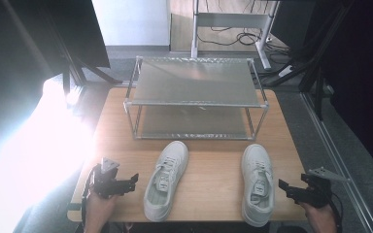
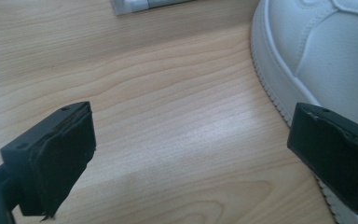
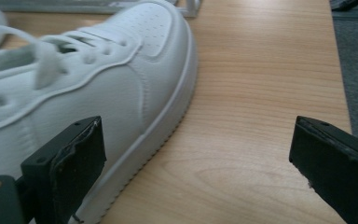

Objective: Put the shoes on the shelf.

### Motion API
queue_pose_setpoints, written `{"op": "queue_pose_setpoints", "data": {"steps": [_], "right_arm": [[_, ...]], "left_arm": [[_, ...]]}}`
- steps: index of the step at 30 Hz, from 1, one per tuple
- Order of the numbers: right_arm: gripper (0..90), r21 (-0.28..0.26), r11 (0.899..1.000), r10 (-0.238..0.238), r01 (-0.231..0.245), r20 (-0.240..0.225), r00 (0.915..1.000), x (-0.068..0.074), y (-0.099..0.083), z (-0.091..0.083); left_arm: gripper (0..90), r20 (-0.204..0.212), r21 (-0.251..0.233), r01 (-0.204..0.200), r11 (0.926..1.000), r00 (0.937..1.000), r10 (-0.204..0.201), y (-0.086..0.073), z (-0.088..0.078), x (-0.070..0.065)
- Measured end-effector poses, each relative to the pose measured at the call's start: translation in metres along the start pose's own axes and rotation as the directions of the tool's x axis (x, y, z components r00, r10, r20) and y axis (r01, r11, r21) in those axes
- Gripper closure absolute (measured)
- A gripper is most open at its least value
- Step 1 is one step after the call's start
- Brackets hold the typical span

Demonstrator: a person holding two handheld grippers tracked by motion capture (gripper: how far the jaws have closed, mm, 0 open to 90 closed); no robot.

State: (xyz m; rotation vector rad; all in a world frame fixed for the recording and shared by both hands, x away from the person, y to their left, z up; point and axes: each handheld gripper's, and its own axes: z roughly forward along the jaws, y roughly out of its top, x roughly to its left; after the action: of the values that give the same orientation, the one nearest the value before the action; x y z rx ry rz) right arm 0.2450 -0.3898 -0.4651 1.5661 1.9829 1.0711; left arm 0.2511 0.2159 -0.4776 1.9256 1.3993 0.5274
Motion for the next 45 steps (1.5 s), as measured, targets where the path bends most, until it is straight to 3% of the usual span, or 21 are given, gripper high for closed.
{"op": "queue_pose_setpoints", "data": {"steps": [8,16,23,25,31,37,40,41,42,43,45], "right_arm": [[2.6,-0.023,1.0,0.0,-0.001,-0.028,0.9996,0.01,-0.002,-0.018],[2.1,-0.037,0.999,-0.025,0.022,-0.067,0.9974,0.028,0.001,-0.031],[2.9,-0.025,0.998,-0.064,0.062,-0.08,0.9947,0.043,0.006,-0.023],[6.1,0.013,0.998,-0.061,0.062,-0.088,0.9943,0.05,0.007,-0.014],[9.4,0.056,0.996,-0.064,0.07,-0.093,0.9936,0.059,0.009,-0.002],[17.9,0.096,0.994,-0.043,0.05,-0.069,0.9967,0.062,0.012,0.012],[24.9,0.105,0.994,-0.032,0.038,-0.053,0.9981,0.064,0.013,0.015],[35.3,0.119,0.992,-0.028,0.034,-0.045,0.9986,0.066,0.013,0.017],[35.3,0.119,0.992,-0.028,0.034,-0.045,0.9986,0.066,0.013,0.017],[44.9,0.122,0.992,-0.013,0.017,-0.033,0.9994,0.066,0.014,0.017],[50.7,0.123,0.992,-0.021,0.022,-0.009,0.9997,0.066,0.014,0.015]], "left_arm": [[2.2,0.035,-0.023,0.017,0.9996,0.9993,-0.016,0.005,-0.018,-0.007],[2.0,0.091,-0.033,-0.008,0.9994,0.9957,0.011,0.014,-0.026,-0.03],[1.7,0.124,-0.02,-0.039,0.999,0.9914,0.042,0.023,-0.017,-0.046],[2.0,0.138,-0.011,-0.059,0.9982,0.9885,0.06,0.026,-0.009,-0.054],[4.5,0.128,0.023,-0.098,0.995,0.9873,0.094,0.027,0.005,-0.064],[14.7,0.073,0.079,-0.112,0.9905,0.9916,0.106,0.023,0.019,-0.064],[15.0,0.079,0.086,-0.106,0.9906,0.9919,0.099,0.024,0.02,-0.062],[15.4,0.075,0.094,-0.103,0.9902,0.9925,0.097,0.024,0.022,-0.063],[16.7,0.075,0.094,-0.103,0.9902,0.9925,0.097,0.024,0.022,-0.063],[18.5,0.073,0.096,-0.105,0.9898,0.9924,0.099,0.025,0.023,-0.063],[22.4,0.075,0.106,-0.102,0.9891,0.9927,0.094,0.027,0.025,-0.064]]}}
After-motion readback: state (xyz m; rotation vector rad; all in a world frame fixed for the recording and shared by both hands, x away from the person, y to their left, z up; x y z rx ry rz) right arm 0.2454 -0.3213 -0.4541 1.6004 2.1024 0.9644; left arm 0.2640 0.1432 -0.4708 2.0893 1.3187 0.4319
